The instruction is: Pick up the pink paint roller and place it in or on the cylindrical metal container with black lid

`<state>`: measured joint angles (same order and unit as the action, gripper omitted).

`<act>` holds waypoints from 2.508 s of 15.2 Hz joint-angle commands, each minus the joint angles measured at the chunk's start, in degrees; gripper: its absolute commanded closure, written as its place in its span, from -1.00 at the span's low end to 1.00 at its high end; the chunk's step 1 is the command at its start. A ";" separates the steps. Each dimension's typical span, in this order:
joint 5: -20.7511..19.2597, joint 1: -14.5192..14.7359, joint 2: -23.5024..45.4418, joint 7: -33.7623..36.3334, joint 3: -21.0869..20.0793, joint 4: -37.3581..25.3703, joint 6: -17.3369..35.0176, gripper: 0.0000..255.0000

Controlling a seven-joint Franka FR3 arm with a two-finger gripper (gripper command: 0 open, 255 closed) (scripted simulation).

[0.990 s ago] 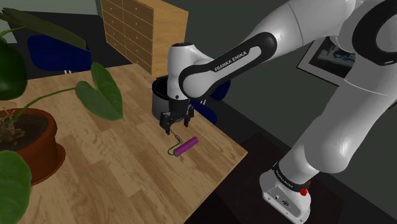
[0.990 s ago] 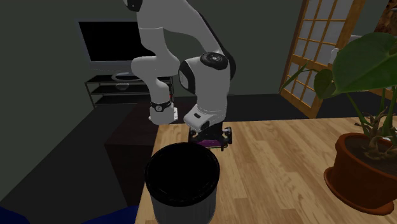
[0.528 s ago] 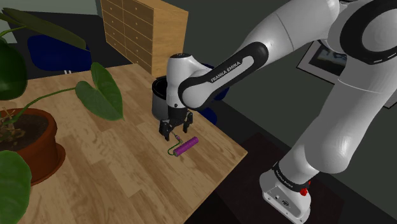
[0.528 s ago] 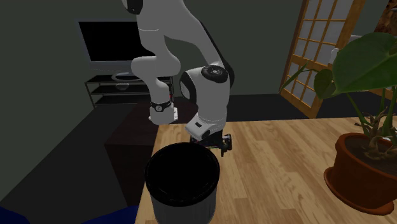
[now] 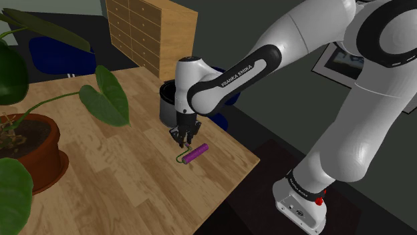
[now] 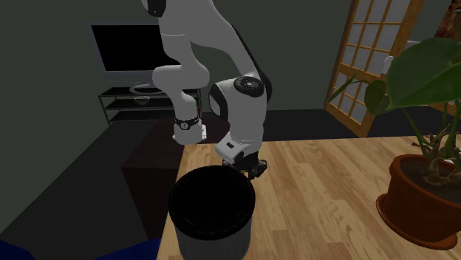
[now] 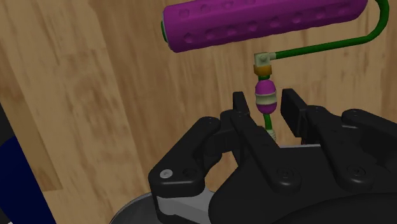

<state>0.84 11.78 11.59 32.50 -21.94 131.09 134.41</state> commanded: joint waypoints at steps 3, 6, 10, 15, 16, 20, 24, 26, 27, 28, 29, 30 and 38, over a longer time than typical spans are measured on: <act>0.00 0.00 0.00 0.00 0.00 0.00 0.00 1.00; 0.00 0.00 -0.01 0.00 0.00 0.01 0.00 1.00; 0.59 -0.16 -1.28 -0.33 -0.19 -0.24 -1.43 1.00; 1.94 -0.48 -4.31 -1.08 -0.53 -1.07 -5.11 1.00; 2.19 -0.53 -4.89 -1.22 -0.58 -1.27 -5.86 1.00; 3.09 -0.70 -7.08 -1.70 -0.69 -2.21 -8.86 1.00; 3.84 -0.83 -9.09 -2.10 -0.72 -3.36 -11.89 1.00; 4.17 -0.89 -10.02 -2.27 -0.70 -4.00 -13.42 1.00; 4.33 -0.91 -10.47 -2.34 -0.69 -4.34 -14.18 1.00; 4.47 -0.94 -10.90 -2.41 -0.68 -4.70 -14.94 1.00; 4.61 -0.96 -11.32 -2.48 -0.66 -5.06 -15.71 1.00; 4.74 -0.98 -11.73 -2.54 -0.64 -5.44 -16.47 1.00; 5.55 -1.15 -14.54 -2.87 -0.40 -8.90 -22.59 1.00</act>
<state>6.22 10.65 -2.43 29.72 -22.39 122.47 112.61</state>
